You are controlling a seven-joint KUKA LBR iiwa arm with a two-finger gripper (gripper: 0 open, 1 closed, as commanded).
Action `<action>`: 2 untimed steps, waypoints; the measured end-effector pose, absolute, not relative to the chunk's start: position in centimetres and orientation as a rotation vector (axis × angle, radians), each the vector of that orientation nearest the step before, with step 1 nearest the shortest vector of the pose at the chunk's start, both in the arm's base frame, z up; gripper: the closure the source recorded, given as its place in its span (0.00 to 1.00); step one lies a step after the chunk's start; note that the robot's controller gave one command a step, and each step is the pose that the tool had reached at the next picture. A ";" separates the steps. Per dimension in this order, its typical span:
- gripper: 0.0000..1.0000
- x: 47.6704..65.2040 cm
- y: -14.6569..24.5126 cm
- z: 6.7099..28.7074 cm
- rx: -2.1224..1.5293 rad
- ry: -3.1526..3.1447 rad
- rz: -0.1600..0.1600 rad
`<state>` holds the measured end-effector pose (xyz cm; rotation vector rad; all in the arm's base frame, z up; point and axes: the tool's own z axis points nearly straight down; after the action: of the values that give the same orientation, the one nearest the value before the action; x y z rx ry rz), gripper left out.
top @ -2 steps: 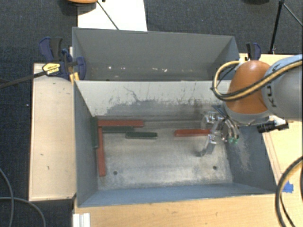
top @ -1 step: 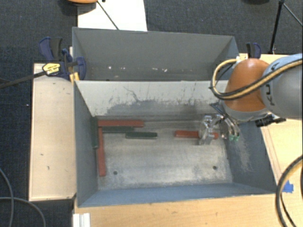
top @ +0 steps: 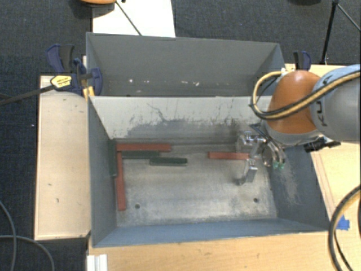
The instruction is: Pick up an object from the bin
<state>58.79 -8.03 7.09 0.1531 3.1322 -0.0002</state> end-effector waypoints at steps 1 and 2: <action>1.00 58.8 -8.0 7.1 0.151 3.133 0.000; 1.00 58.8 -8.0 7.1 0.150 3.133 0.000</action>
Offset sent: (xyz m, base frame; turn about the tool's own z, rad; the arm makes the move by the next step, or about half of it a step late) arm 0.0000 0.0000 0.0000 0.0000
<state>58.77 -8.03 7.08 0.1498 3.1327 -0.0005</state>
